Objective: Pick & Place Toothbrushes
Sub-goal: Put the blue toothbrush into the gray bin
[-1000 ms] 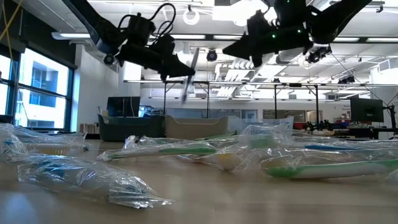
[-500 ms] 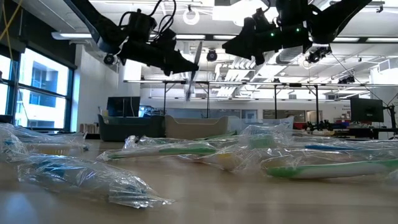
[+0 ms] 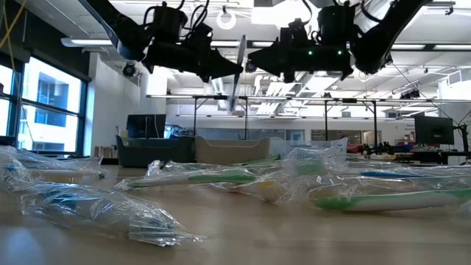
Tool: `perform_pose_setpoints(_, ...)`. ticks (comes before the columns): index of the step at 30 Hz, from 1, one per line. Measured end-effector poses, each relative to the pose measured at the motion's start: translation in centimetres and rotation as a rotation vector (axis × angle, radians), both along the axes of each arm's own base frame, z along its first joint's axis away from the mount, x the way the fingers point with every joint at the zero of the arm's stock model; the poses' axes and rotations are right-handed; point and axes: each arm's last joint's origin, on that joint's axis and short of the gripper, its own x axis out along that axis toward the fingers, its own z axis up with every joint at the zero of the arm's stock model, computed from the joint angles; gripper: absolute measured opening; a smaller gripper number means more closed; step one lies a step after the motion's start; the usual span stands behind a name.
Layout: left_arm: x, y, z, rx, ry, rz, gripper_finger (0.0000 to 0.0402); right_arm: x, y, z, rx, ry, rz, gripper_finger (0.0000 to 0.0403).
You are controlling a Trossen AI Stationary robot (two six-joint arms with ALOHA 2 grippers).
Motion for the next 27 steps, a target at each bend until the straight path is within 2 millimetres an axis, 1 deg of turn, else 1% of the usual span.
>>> perform_pose_setpoints(3,0.0,0.0,0.0,0.0,0.0,0.001,0.0011,0.4,-0.1,-0.7,0.012,-0.006,0.028,0.0162)
perform_pose_setpoints(5,0.0,0.0,0.0,0.0,0.0,0.002,0.0011,0.6,-0.2,-0.8,0.01,-0.004,0.051,0.0162)
perform_pose_setpoints(15,0.0,0.0,0.0,-0.001,0.0,0.002,0.0011,1.5,-0.6,0.7,0.016,-0.025,0.052,0.0162)
perform_pose_setpoints(19,0.0,0.0,0.0,0.0,0.0,0.002,0.0011,1.6,-0.6,0.7,0.008,-0.006,0.052,0.0162)
perform_pose_setpoints(27,0.1,-0.1,0.4,0.019,-0.035,-0.006,0.0011,2.0,0.2,0.8,-0.017,-0.005,0.091,0.0162)
